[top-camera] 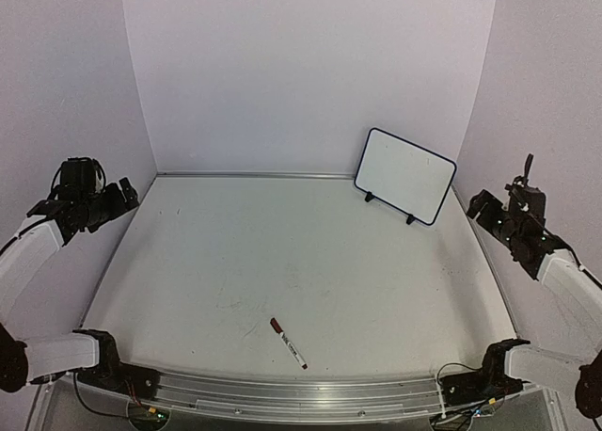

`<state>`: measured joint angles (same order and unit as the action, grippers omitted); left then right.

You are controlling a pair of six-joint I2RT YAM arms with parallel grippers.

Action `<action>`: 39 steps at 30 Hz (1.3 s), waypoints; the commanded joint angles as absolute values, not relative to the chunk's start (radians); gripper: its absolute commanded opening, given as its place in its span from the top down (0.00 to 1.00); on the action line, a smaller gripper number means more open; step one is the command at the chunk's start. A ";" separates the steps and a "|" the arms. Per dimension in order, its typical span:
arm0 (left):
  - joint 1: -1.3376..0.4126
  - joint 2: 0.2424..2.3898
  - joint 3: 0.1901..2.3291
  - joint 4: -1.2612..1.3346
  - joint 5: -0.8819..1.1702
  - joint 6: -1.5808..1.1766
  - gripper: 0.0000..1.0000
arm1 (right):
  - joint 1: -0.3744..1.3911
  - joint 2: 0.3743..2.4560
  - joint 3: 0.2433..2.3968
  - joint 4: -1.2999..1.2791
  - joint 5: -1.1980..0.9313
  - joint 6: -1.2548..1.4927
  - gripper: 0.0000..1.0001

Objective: Write a sentence on the whiteboard
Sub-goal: Move the whiteboard to the corner of the board.

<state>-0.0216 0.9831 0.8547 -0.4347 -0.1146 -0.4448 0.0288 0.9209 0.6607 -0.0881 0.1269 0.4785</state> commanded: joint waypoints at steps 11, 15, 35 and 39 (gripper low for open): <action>-0.025 1.080 1.219 -0.788 0.115 -0.313 0.00 | 0.047 0.991 0.761 -0.222 -0.056 0.554 0.02; -0.023 1.116 1.186 -0.758 0.096 -0.262 0.00 | 0.195 1.073 0.809 -0.279 0.126 0.562 0.02; -0.023 1.003 0.994 -0.590 0.050 -0.180 0.01 | 0.364 1.940 1.338 -0.371 0.271 0.628 0.17; -0.024 0.999 0.993 -0.588 0.069 -0.181 0.01 | 0.320 2.056 1.429 -0.371 0.243 0.614 0.22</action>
<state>-0.0216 1.0205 0.9981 -0.6212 0.0655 -0.1982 0.3627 1.9820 1.3351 -0.3600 0.2454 0.6284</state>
